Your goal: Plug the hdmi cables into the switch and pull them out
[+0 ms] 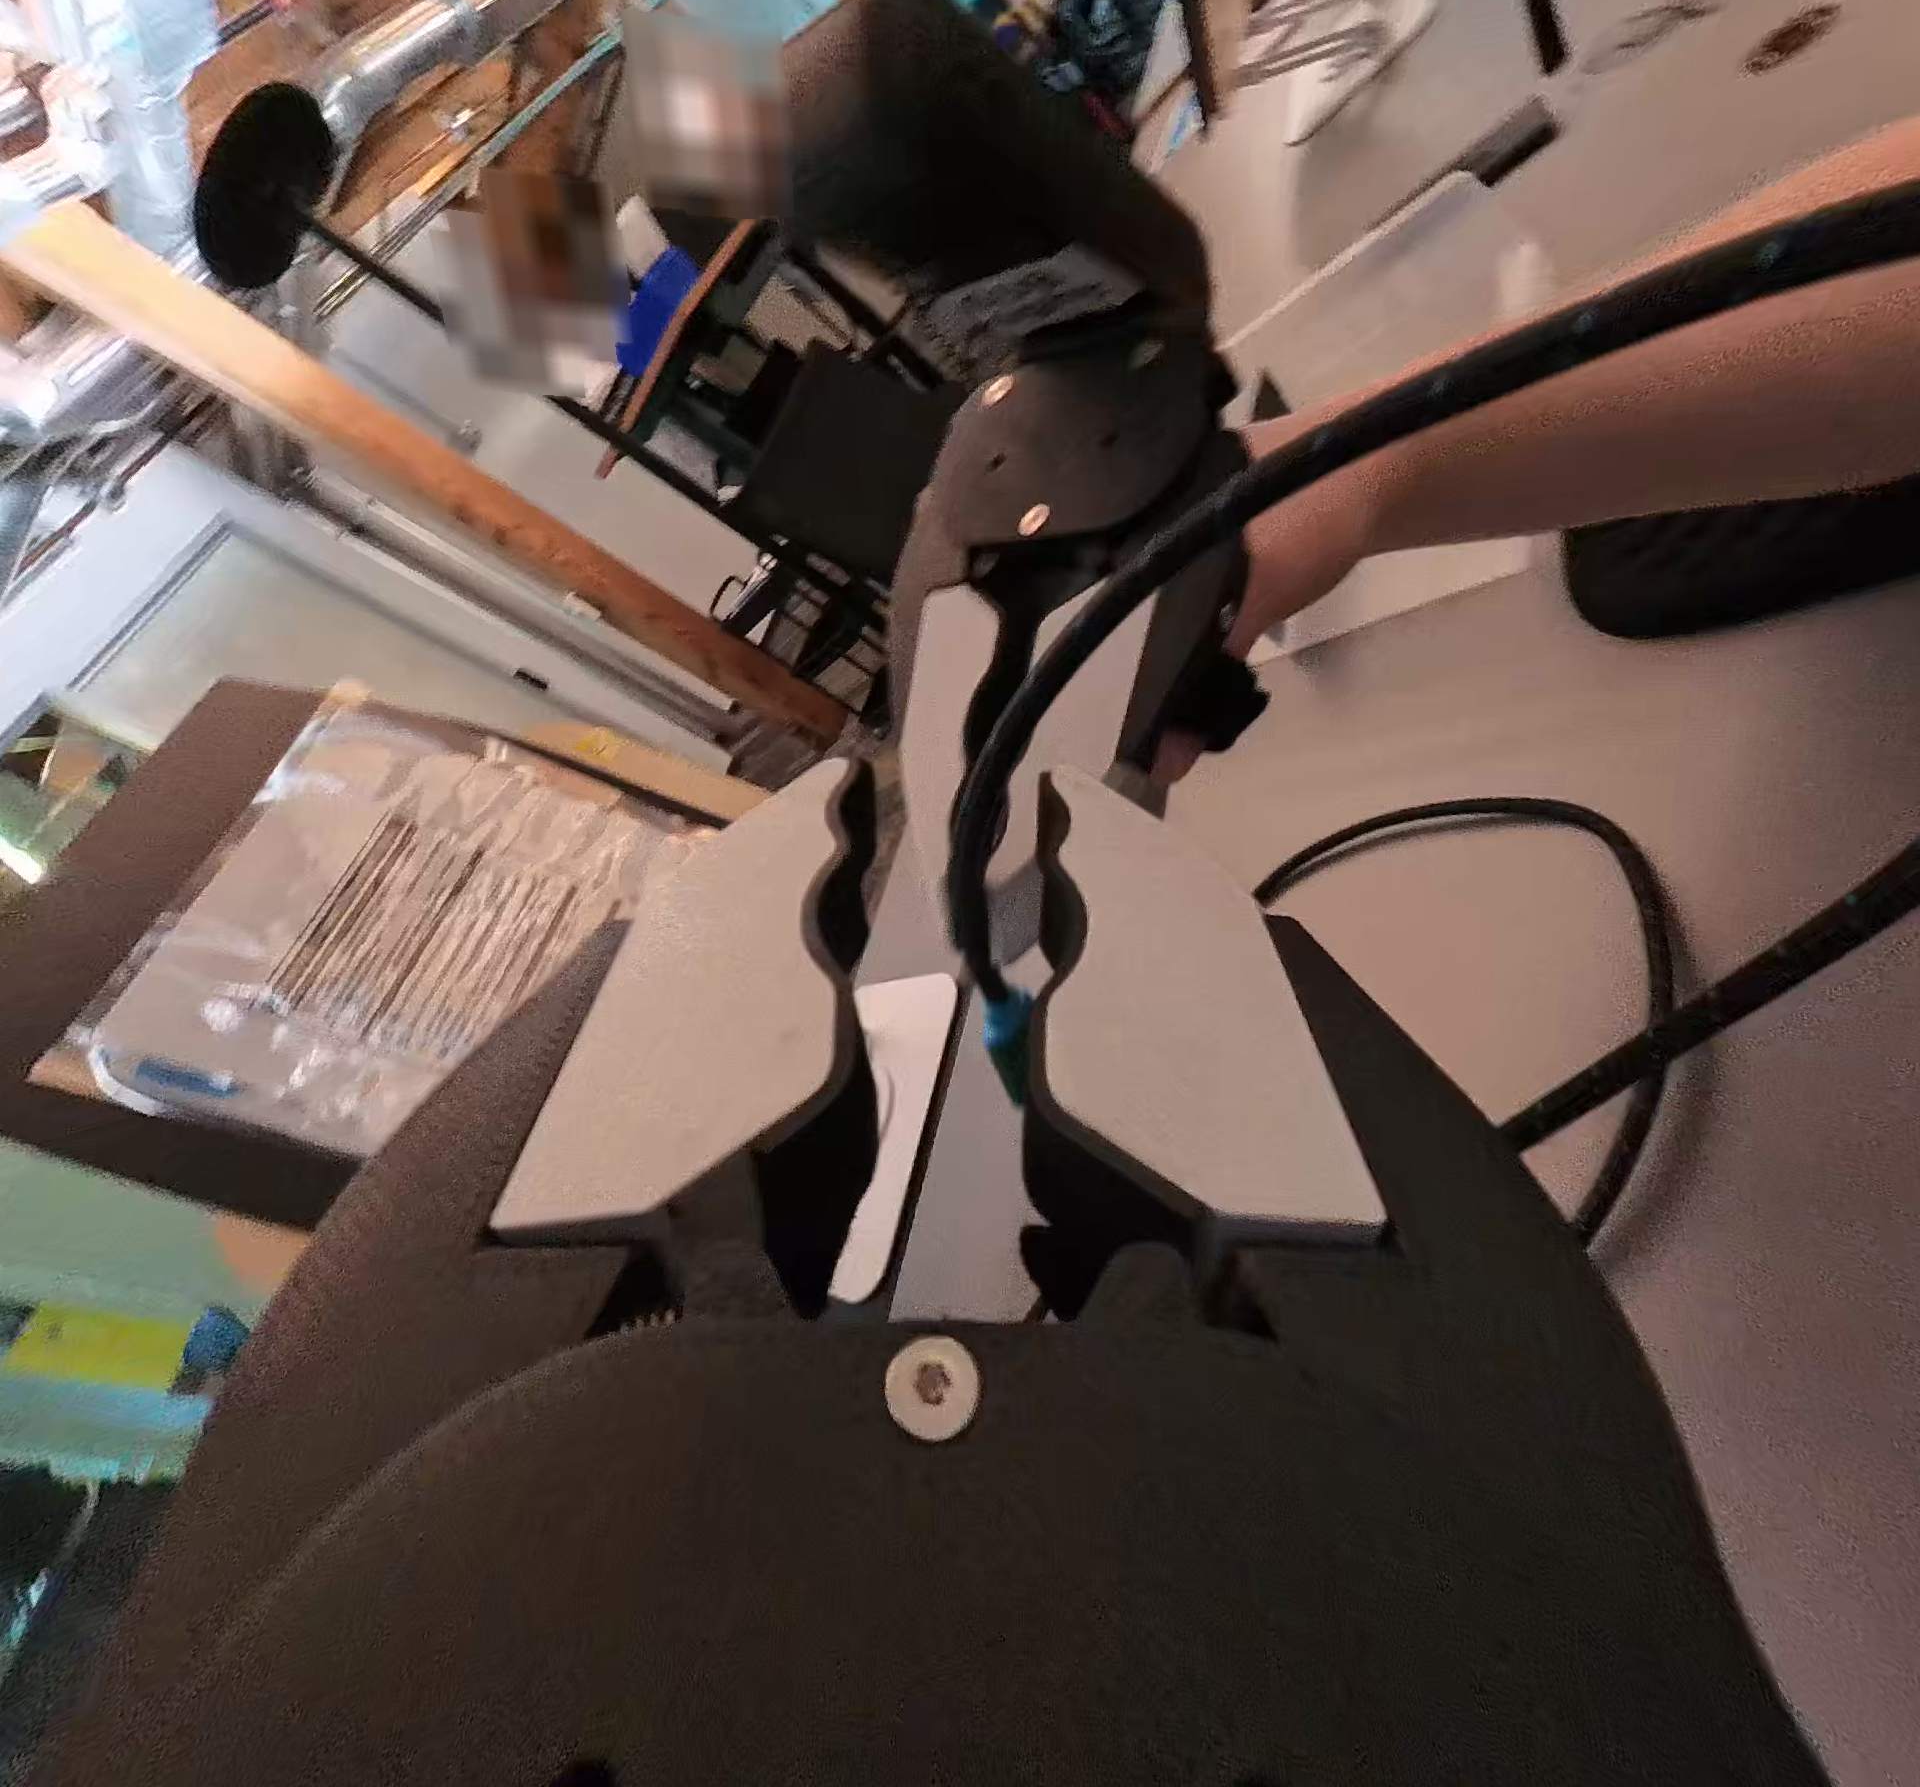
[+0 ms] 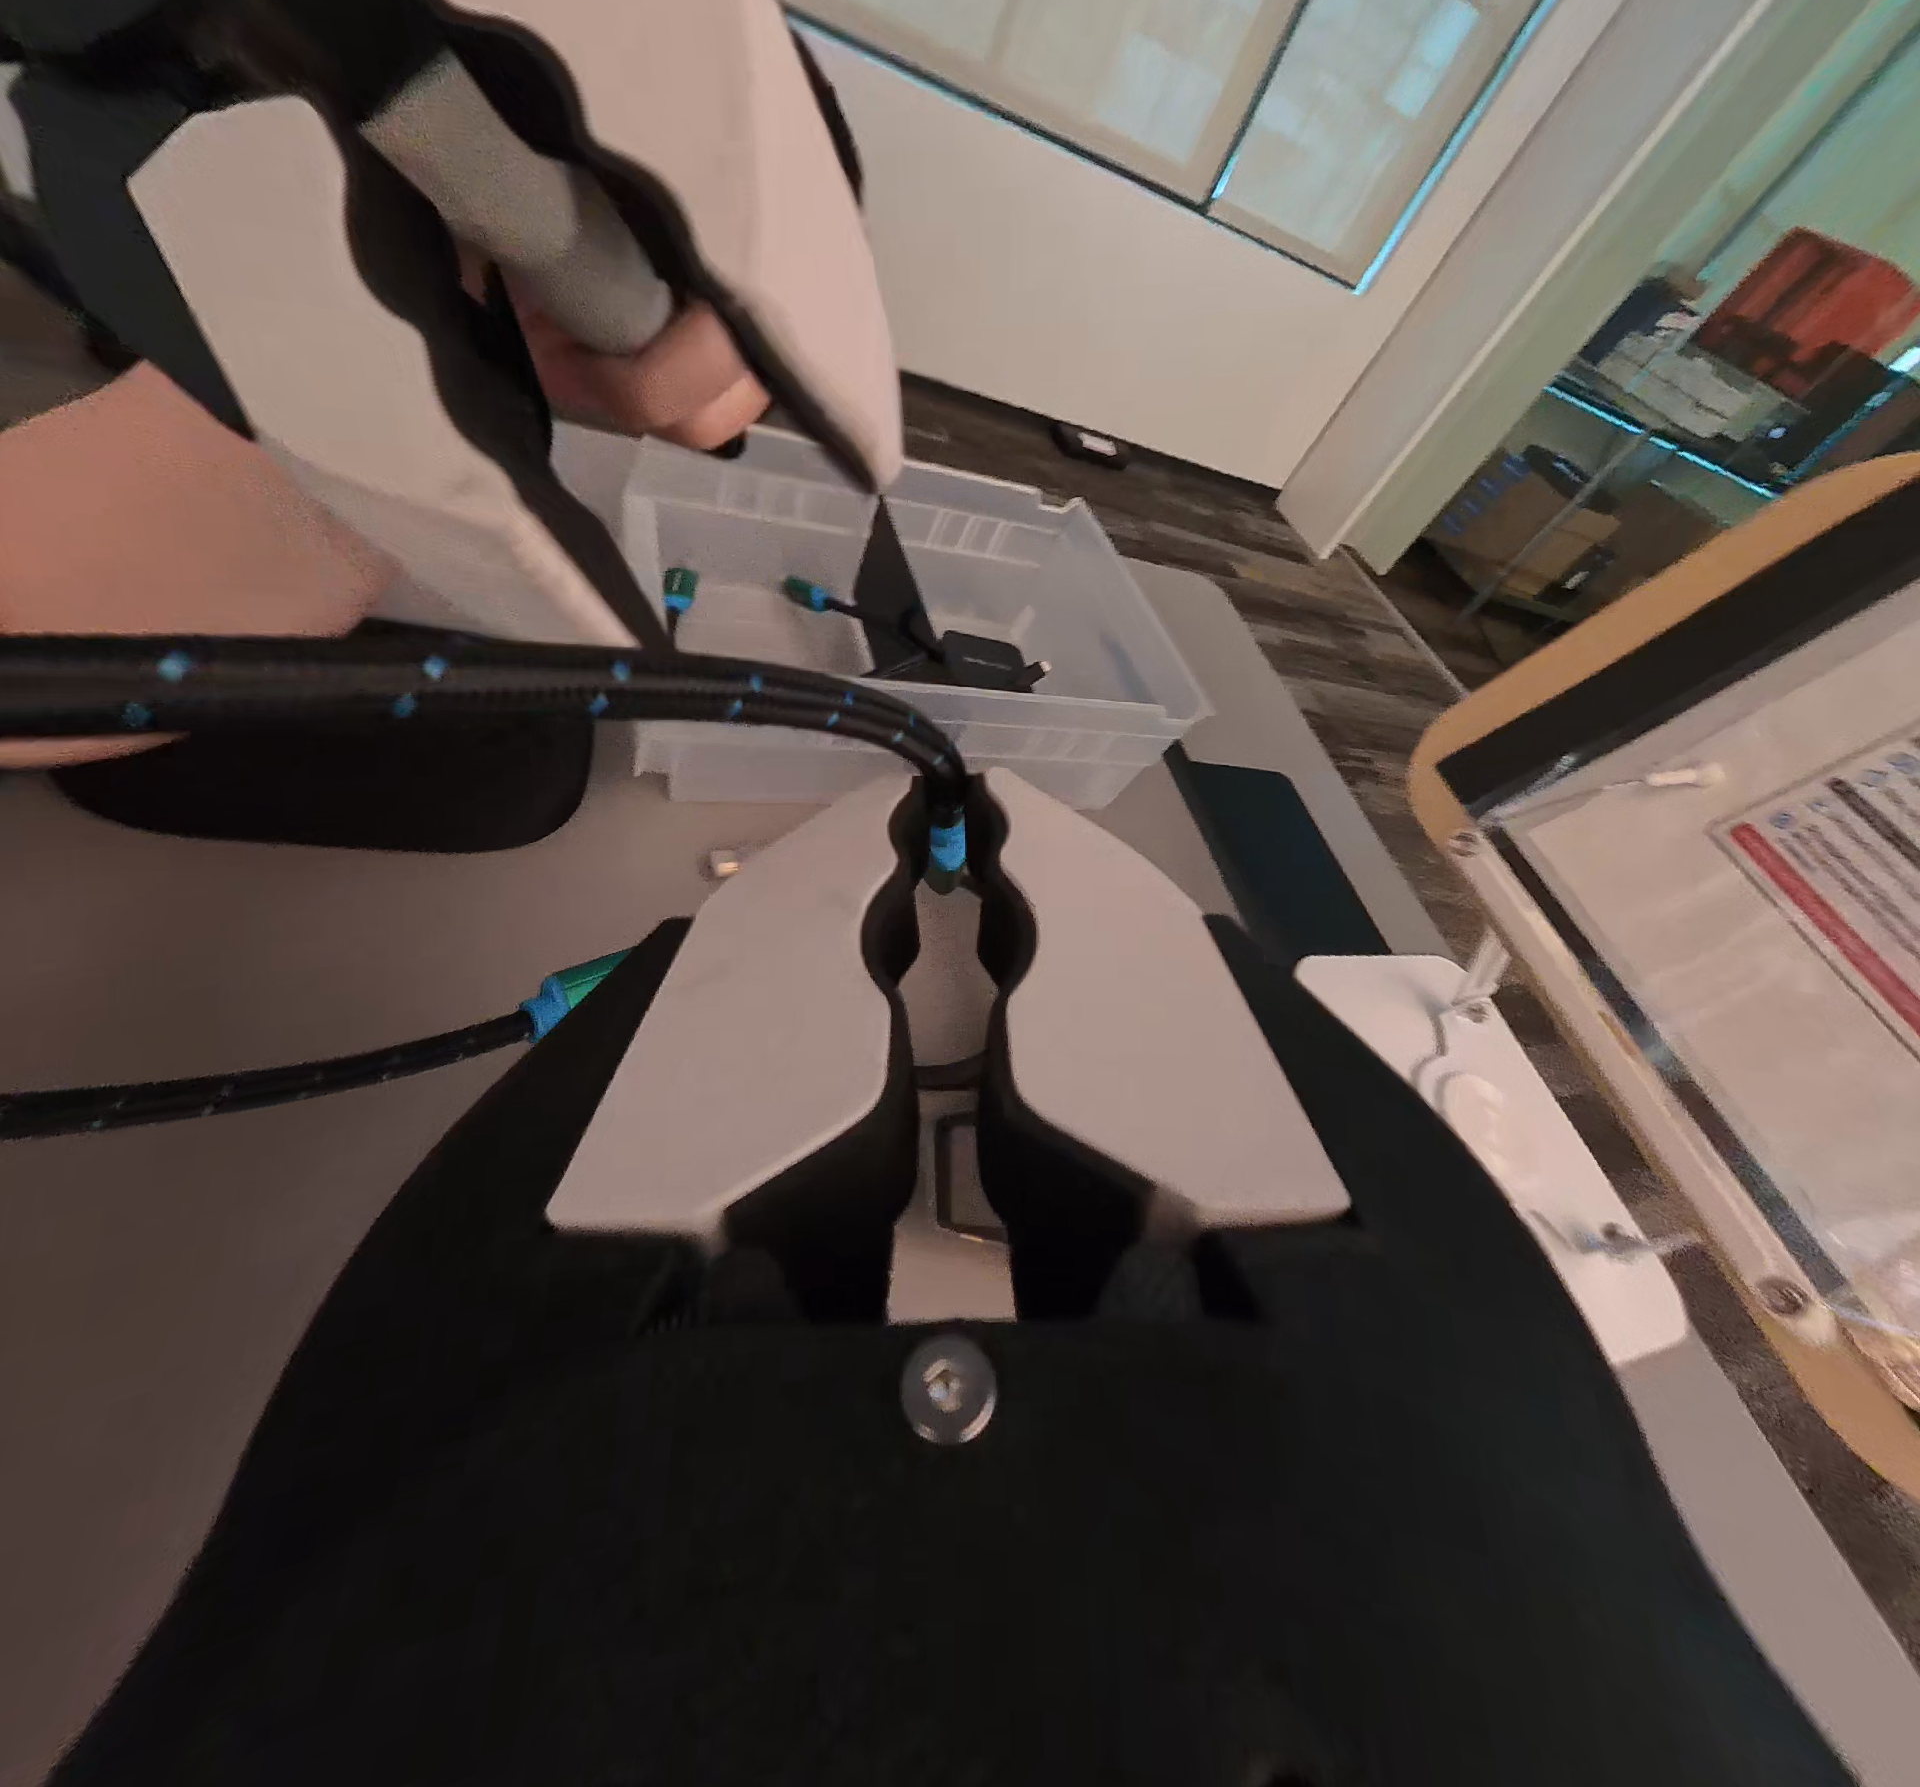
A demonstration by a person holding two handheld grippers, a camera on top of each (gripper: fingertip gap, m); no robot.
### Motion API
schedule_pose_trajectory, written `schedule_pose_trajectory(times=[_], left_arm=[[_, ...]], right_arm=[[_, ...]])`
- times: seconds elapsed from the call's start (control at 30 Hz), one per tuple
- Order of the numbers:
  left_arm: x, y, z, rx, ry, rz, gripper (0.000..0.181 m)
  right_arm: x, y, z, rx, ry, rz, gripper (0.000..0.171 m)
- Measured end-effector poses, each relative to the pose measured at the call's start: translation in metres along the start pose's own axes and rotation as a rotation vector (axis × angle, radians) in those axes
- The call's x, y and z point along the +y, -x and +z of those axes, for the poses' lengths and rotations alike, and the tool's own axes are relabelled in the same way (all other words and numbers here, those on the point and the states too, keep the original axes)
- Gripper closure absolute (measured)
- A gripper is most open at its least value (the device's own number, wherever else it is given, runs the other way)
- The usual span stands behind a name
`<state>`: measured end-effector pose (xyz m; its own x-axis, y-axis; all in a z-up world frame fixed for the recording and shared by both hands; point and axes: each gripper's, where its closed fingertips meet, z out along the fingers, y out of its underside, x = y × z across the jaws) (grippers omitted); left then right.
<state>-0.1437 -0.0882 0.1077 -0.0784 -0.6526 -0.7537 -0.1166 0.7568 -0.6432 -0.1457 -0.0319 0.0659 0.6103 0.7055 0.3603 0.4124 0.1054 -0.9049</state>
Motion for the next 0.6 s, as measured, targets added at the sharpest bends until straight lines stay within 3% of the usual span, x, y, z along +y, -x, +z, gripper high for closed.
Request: schedule_pose_trajectory(times=[0.07, 0.27, 0.5, 0.6], left_arm=[[0.006, 0.016, -0.007, -0.043, 0.0, -0.069, 0.145], [0.033, 0.044, -0.029, -0.09, -0.028, -0.226, 0.152], [0.021, 0.016, -0.013, 0.158, -0.231, -0.392, 0.145], [0.019, 0.002, 0.002, 0.206, -0.242, -0.396, 0.14]], right_arm=[[-0.007, -0.012, -0.012, 0.044, -0.027, 0.036, 0.165], [-0.033, -0.052, -0.064, 0.161, -0.176, 0.198, 0.165], [-0.051, -0.083, -0.132, 0.221, -0.363, 0.318, 0.165], [-0.057, -0.086, -0.149, 0.194, -0.428, 0.362, 0.164]])
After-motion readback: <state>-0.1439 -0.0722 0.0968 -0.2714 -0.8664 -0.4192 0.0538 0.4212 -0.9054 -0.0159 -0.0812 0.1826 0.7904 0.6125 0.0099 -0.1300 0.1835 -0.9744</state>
